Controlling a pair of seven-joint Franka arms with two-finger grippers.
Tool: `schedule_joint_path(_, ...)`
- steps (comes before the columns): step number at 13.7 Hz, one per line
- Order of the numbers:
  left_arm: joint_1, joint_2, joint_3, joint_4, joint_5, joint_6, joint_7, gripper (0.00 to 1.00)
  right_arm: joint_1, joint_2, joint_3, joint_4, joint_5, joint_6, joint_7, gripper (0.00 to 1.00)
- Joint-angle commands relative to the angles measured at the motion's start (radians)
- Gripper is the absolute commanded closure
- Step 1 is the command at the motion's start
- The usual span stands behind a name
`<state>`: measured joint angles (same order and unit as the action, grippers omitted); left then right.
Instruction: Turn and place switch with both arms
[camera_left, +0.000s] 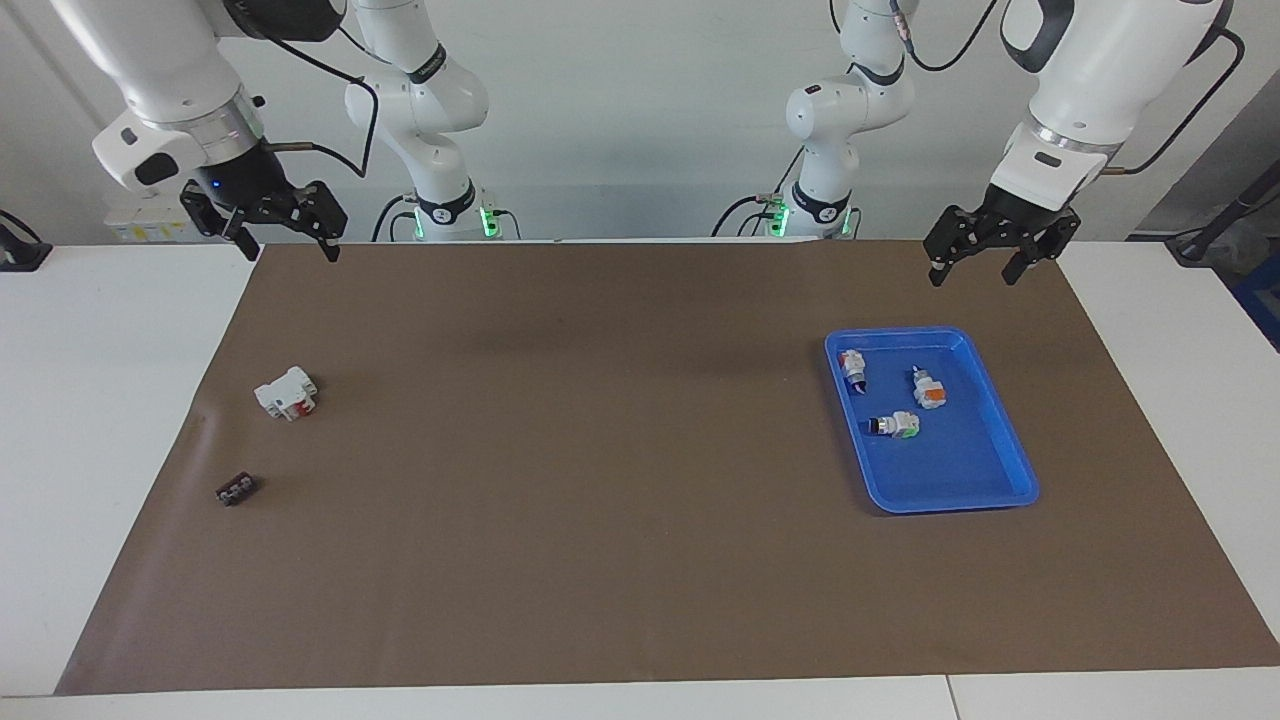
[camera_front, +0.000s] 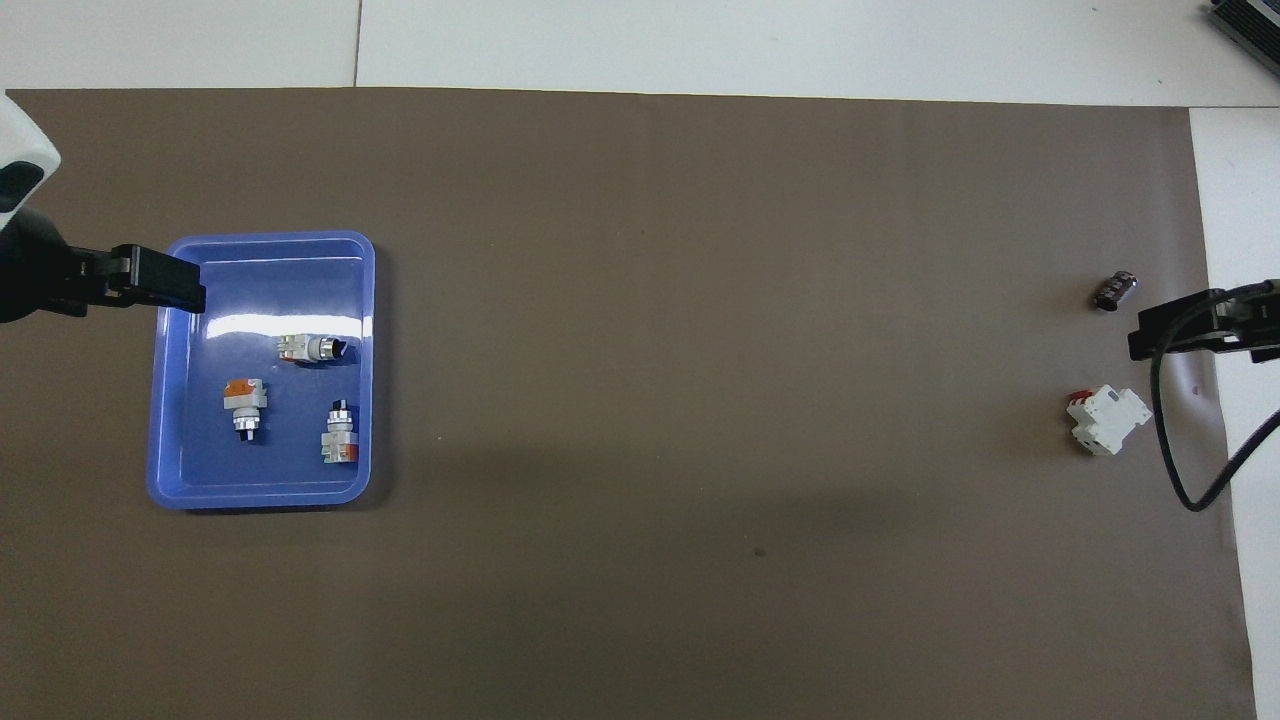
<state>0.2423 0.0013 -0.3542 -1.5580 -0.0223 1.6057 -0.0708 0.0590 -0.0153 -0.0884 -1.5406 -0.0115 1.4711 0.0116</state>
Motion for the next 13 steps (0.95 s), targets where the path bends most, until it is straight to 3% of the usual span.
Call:
schedule_joint_path(1, 0.005, -0.02, 0.003, -0.011, -0.005, -0.001, 0.014, 0.0, -0.007, -0.008, 0.006, -0.009, 0.01, 0.003, 0.015, 0.0)
schedule_joint_path(13, 0.012, -0.02, -0.003, -0.014, 0.062, 0.019, 0.089, 0.0, -0.01, -0.008, 0.002, -0.01, 0.01, 0.006, 0.015, 0.0)
